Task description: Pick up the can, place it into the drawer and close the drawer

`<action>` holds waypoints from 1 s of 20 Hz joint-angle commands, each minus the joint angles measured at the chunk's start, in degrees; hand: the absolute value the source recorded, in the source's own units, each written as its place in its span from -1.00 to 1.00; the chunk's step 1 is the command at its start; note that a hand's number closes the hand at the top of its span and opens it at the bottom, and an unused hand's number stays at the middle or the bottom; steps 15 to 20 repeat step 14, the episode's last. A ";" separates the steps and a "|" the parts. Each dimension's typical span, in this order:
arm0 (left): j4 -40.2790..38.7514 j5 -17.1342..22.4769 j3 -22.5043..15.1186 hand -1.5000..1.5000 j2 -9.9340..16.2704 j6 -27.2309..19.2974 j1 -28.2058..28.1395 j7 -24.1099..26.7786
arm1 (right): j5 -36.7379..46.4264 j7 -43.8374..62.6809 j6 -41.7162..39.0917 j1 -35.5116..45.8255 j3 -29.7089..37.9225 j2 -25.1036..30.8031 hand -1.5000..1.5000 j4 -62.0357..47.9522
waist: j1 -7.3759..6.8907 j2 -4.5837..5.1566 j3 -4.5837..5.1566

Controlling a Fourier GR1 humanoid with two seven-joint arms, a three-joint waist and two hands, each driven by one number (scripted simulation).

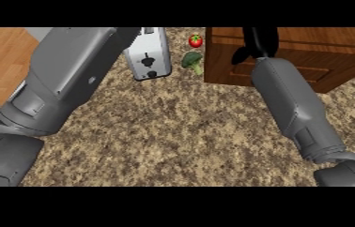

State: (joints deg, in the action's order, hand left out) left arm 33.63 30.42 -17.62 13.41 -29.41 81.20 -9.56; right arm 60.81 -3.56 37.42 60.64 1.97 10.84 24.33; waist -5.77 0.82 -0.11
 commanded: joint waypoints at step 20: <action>15.60 -0.63 -1.66 -1.00 5.94 1.80 -12.54 -3.10 | -8.83 -11.60 -0.80 9.11 8.99 -0.33 -1.00 -3.80 | -0.91 -0.27 0.01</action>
